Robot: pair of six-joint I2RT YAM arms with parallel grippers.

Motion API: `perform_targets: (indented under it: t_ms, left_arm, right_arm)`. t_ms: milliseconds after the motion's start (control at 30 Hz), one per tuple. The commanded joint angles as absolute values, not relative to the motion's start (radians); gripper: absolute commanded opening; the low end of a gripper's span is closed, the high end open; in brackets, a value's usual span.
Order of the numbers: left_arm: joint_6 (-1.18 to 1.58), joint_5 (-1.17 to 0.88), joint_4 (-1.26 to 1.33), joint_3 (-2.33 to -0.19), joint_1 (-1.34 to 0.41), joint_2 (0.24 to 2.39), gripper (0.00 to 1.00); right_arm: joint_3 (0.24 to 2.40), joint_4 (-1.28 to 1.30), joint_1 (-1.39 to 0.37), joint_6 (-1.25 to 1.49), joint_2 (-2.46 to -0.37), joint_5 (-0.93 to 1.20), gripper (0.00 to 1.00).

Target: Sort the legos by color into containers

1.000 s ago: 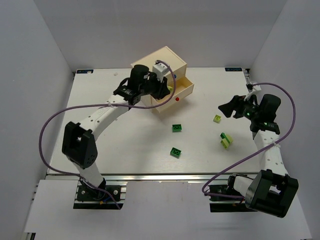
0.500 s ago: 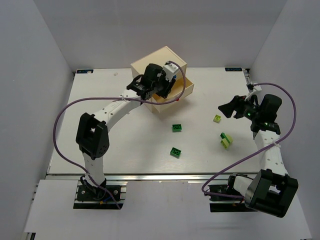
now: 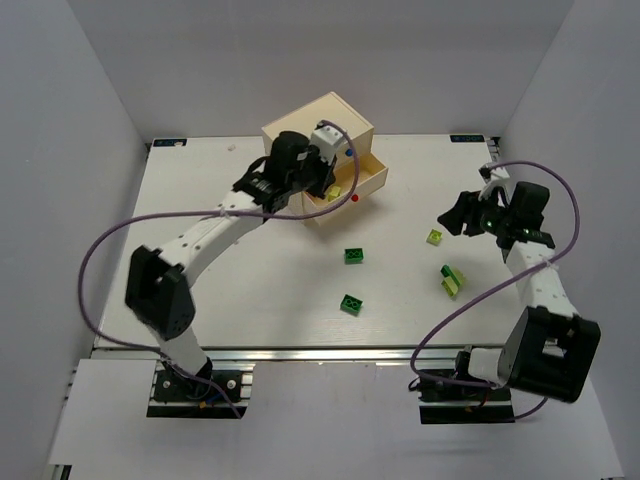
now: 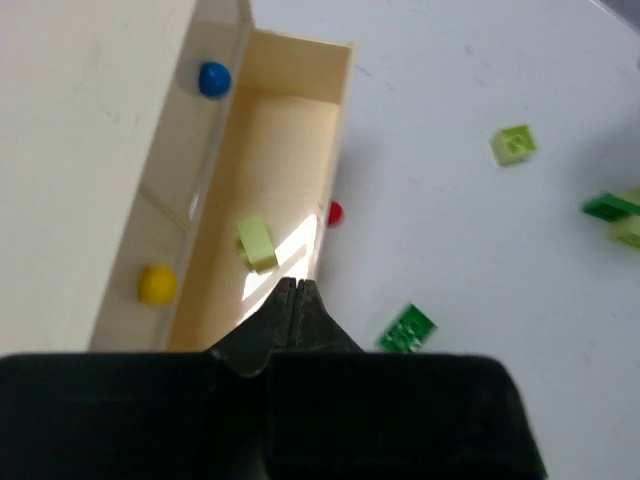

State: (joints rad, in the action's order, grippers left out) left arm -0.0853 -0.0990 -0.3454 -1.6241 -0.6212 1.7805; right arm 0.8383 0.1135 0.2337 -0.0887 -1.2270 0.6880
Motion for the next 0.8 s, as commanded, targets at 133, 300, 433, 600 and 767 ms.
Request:
perform_targets:
  t_ms: [133, 300, 433, 600, 767]
  left_arm:
    - [0.077, -0.241, -0.112, -1.099, -0.603, 1.272, 0.3]
    - [0.011, -0.134, -0.179, -0.986, -0.603, 1.115, 0.69]
    - [-0.034, -0.026, -0.134, -0.884, -0.62, 1.016, 0.77]
    - [-0.054, -0.015, -0.153, -0.899, -0.62, 0.999, 0.79]
    - [-0.054, -0.015, -0.153, -0.899, -0.62, 0.986, 0.79]
  right_arm:
    - [1.055, 0.373, 0.132, -0.627, -1.46, 0.491, 0.76]
    - [1.212, 0.462, 0.08, -0.739, -1.643, 0.351, 0.89]
    - [1.247, 0.515, 0.025, -0.801, -1.718, 0.313, 0.89]
    - [1.293, 0.612, 0.002, -0.951, -1.807, 0.301, 0.89]
    - [1.367, 0.726, -0.035, -1.032, -1.876, 0.331, 0.86]
